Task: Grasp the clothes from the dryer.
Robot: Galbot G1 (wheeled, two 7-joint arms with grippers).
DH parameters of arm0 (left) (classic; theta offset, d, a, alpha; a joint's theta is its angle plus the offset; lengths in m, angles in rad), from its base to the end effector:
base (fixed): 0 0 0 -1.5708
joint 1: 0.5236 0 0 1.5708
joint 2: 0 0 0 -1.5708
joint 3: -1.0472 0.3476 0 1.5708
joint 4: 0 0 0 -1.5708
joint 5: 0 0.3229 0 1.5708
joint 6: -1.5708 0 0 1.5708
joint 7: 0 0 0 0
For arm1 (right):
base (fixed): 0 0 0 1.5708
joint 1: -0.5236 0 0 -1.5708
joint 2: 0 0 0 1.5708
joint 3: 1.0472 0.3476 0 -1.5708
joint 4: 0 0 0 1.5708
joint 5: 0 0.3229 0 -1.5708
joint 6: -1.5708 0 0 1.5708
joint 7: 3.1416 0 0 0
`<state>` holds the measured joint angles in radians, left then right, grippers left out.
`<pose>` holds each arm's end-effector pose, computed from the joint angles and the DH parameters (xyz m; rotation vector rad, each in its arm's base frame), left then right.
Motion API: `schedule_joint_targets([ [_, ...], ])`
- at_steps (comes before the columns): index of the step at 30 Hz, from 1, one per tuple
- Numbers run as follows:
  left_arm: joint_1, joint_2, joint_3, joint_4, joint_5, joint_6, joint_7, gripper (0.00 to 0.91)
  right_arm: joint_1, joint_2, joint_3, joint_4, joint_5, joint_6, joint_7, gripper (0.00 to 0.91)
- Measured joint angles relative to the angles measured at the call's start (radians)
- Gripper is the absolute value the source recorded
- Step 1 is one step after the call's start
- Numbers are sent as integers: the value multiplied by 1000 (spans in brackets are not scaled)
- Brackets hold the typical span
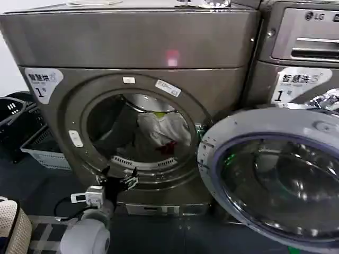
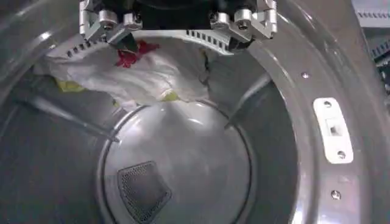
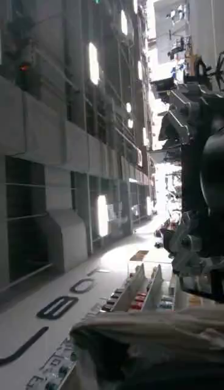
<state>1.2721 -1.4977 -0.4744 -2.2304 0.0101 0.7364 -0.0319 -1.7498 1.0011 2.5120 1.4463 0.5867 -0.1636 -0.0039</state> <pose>0.2149 -0.0016 -0.2033 -0.0249 -2.8376 -0.1184 -0.2081 -0.4557 -0.0446 2.0192 1.9271 -0.3915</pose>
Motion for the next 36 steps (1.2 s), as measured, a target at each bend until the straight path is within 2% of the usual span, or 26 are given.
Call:
schedule_joint_targets([
  [24,-18,-5,6,12,8,0,6,907,4,16,-13,5,-2,12,-4,907],
  [36,-155,-30,29,162,53,0,11,907,12,6,-25,17,-1,16,-4,907],
])
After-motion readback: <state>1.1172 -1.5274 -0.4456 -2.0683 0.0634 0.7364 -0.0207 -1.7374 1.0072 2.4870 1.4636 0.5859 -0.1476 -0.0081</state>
